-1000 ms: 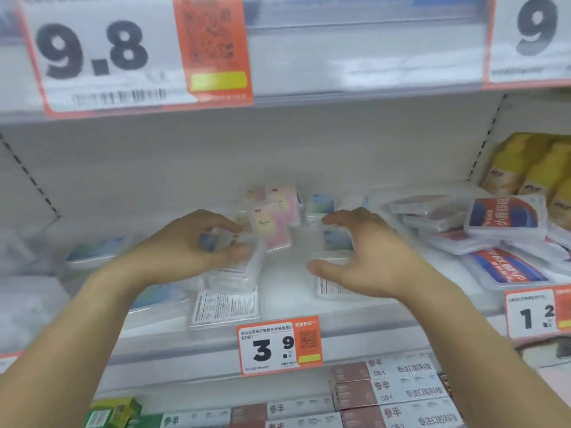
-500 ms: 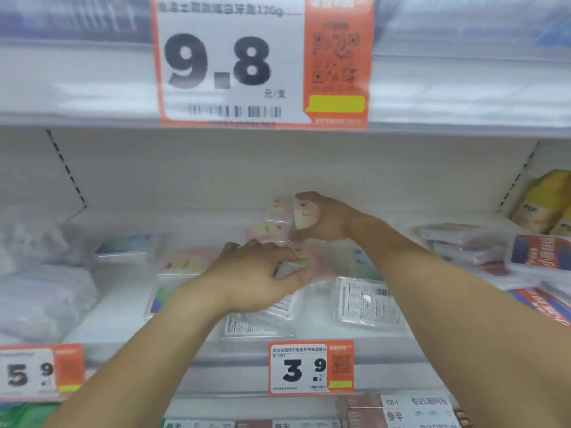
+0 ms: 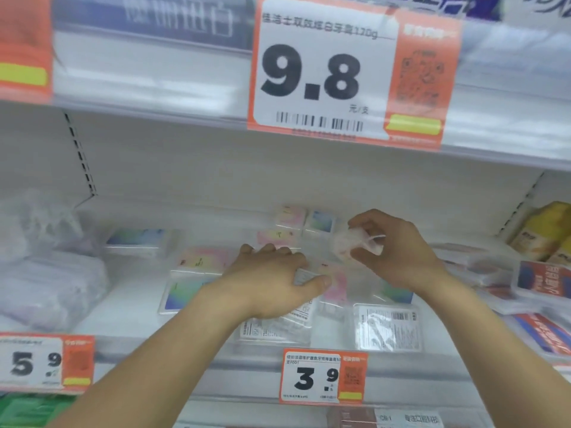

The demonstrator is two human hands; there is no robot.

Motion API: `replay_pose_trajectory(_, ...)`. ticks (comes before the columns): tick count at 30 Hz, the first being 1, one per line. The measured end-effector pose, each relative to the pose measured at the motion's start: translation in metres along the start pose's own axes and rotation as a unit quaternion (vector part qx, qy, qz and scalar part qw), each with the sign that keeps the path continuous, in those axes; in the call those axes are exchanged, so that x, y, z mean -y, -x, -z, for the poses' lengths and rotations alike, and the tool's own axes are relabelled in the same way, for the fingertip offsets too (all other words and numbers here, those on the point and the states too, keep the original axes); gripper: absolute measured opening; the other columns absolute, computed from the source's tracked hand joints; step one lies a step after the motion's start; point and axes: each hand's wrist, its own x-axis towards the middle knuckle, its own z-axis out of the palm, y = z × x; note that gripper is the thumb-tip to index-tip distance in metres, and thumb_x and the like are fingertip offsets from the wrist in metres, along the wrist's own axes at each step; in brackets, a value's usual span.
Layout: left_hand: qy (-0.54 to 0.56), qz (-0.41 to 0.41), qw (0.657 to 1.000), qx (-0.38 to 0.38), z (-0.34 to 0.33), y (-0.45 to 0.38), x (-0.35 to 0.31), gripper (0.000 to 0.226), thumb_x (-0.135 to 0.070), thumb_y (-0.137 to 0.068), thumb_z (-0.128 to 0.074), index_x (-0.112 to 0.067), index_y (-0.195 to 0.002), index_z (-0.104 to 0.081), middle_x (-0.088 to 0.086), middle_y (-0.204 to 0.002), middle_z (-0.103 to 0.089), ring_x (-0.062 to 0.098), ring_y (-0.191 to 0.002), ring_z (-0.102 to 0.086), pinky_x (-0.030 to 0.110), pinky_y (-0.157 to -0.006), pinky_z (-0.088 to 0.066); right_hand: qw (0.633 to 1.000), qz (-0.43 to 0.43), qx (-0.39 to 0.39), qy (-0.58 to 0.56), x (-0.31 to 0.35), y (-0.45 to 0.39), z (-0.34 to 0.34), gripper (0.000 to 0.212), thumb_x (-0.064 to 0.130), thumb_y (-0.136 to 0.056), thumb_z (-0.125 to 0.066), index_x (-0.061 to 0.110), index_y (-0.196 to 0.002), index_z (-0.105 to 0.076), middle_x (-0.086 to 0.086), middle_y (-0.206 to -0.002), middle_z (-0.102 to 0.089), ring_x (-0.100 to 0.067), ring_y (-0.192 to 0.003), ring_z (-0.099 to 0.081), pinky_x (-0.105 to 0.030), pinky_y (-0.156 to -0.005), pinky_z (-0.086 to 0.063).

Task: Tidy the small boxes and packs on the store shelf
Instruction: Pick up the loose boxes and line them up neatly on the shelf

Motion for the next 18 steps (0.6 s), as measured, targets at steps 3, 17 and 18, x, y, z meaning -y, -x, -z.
replay_pose_trajectory(3, 0.059, 0.019, 0.997, -0.045, 0.002, 0.001, -0.002, 0.070, -0.081, -0.080, -0.032, -0.033, -0.128, -0.050, -0.014, -0.129, -0.055, 0.013, -0.117, -0.049, 0.038, -0.103, -0.032, 0.999, -0.004, 0.034, 0.013, 0.015, 0.003, -0.009, 0.043, 0.031, -0.085, -0.073, 0.037, -0.125, -0.060, 0.019, -0.123, -0.063, 0.002, -0.111, -0.055, -0.017, -0.096, -0.042)
replay_pose_trajectory(17, 0.049, 0.135, 0.980, -0.138, 0.027, 0.045, 0.036, 0.067, -0.074, -0.069, -0.033, -0.042, -0.126, -0.049, -0.007, -0.140, -0.041, 0.021, -0.135, -0.028, 0.041, -0.109, -0.028, 0.973, 0.017, 0.063, 0.221, 0.035, 0.085, -0.006, 0.061, 0.076, -0.077, -0.038, 0.038, -0.119, -0.061, 0.019, -0.120, -0.061, -0.010, -0.111, -0.057, -0.036, -0.100, -0.040)
replay_pose_trajectory(18, 0.024, 0.168, 0.982, -0.086, 0.018, 0.054, 0.043, 0.083, -0.085, -0.061, -0.024, -0.046, -0.133, -0.041, -0.007, -0.147, -0.033, 0.023, -0.140, -0.021, 0.047, -0.112, -0.023, 0.964, -0.003, 0.110, 0.241, 0.030, 0.089, -0.006, 0.066, 0.080, -0.075, -0.041, 0.042, -0.127, -0.054, 0.021, -0.127, -0.055, -0.009, -0.120, -0.050, -0.035, -0.102, -0.037)
